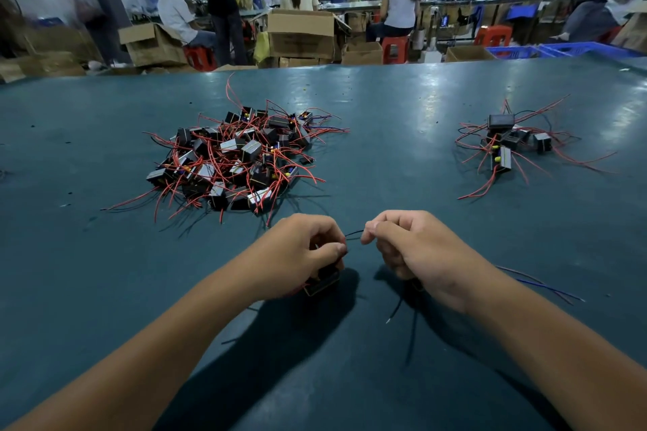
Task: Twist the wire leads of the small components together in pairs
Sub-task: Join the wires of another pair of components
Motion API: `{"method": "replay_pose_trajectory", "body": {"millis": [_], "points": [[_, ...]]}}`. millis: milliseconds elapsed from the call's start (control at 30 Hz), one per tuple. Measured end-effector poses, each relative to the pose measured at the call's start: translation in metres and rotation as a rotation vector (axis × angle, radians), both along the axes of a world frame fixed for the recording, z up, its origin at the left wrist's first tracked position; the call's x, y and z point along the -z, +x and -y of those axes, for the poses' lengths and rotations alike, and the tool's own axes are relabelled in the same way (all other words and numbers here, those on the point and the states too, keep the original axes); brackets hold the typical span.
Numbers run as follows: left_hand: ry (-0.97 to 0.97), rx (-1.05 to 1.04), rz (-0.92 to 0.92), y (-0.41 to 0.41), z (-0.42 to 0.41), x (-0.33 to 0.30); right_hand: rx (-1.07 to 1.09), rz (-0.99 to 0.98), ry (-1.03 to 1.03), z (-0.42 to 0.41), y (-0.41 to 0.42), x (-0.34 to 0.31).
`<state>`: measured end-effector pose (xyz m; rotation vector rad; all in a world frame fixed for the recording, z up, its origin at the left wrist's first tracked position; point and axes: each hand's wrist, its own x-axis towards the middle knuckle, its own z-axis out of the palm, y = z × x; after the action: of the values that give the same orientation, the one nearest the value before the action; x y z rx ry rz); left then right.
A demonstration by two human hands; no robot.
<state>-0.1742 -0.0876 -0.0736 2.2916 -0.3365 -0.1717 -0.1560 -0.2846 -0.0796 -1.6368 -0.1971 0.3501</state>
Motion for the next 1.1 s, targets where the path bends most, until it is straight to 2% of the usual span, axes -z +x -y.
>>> {"method": "replay_pose_trajectory", "body": {"millis": [200,433,800,1100], "points": [[-0.203,-0.109,0.061,-0.003,0.001,0.017,0.03,0.023,-0.031,-0.003,0.001,0.006],[-0.133,-0.127,0.207,-0.002,0.001,0.028,0.083,0.332,-0.327,-0.006,0.003,0.018],[-0.231,-0.16,0.126,0.0,0.0,0.03,0.104,0.349,-0.165,-0.012,0.002,0.023],[-0.414,-0.168,-0.005,-0.001,0.0,0.027,0.125,0.435,-0.258,-0.014,0.002,0.026]]}}
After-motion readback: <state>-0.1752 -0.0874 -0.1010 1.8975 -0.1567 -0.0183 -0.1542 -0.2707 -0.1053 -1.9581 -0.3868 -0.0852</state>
